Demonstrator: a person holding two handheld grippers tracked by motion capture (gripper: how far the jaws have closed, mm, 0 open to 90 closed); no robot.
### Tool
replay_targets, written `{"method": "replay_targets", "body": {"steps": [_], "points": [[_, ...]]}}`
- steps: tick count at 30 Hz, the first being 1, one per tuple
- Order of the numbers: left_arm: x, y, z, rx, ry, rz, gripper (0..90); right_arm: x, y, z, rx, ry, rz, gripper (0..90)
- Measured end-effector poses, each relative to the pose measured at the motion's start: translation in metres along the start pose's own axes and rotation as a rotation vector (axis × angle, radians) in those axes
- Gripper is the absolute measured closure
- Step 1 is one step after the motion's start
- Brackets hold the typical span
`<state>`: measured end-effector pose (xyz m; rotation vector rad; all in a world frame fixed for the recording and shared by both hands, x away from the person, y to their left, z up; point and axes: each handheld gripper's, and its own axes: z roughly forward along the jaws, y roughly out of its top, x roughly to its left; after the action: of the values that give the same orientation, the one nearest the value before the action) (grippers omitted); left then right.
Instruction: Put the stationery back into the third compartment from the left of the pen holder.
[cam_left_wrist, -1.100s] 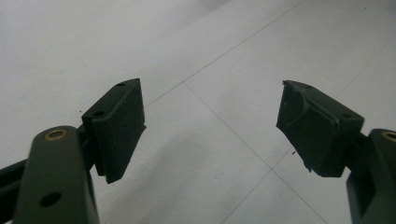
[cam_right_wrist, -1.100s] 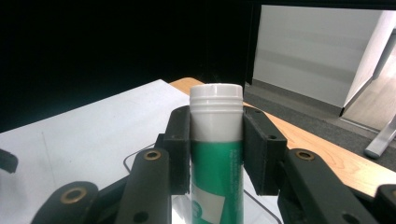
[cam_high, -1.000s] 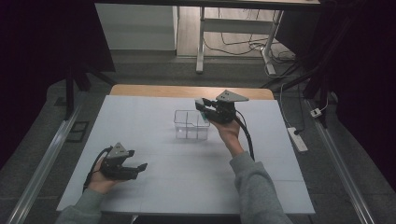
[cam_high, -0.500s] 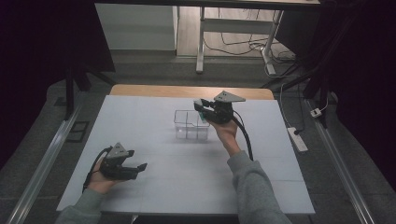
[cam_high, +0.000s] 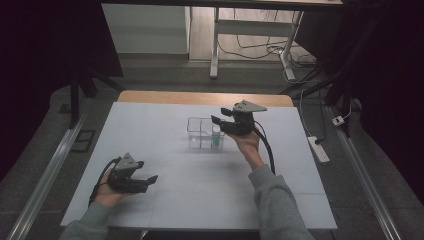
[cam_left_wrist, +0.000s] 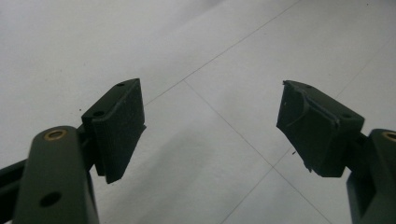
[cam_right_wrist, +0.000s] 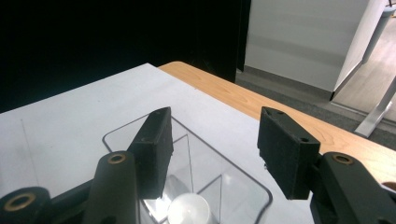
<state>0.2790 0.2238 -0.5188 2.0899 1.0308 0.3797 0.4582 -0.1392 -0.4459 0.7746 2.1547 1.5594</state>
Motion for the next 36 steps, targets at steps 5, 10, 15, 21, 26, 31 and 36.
{"method": "replay_targets", "body": {"steps": [5, 10, 15, 21, 26, 31, 36], "points": [[0.000, 0.000, 0.000, 0.000, 0.000, 0.000, 23.1, -0.002, -0.003, -0.010, 0.021, 0.012, 0.000, 44.6], [0.000, 0.000, 0.000, 0.000, -0.001, 0.000, 23.0, -0.003, -0.006, -0.023, 0.038, 0.019, -0.007, 44.8], [0.001, 0.000, -0.001, -0.006, -0.001, -0.003, 23.1, -0.003, -0.014, -0.042, 0.061, 0.016, -0.015, 44.9], [0.000, 0.000, 0.000, -0.001, 0.000, 0.000, 23.0, -0.005, -0.025, -0.071, 0.096, -0.008, -0.026, 44.3], [0.000, 0.000, -0.001, -0.005, 0.000, -0.003, 23.1, -0.007, -0.037, -0.100, 0.131, -0.031, -0.033, 43.9], [0.000, 0.000, -0.001, -0.006, 0.001, -0.002, 23.0, -0.010, -0.056, -0.125, 0.171, -0.052, -0.020, 43.3], [-0.001, 0.000, -0.001, -0.003, 0.002, 0.002, 22.9, -0.015, -0.074, -0.148, 0.198, -0.075, -0.010, 42.9]]}}
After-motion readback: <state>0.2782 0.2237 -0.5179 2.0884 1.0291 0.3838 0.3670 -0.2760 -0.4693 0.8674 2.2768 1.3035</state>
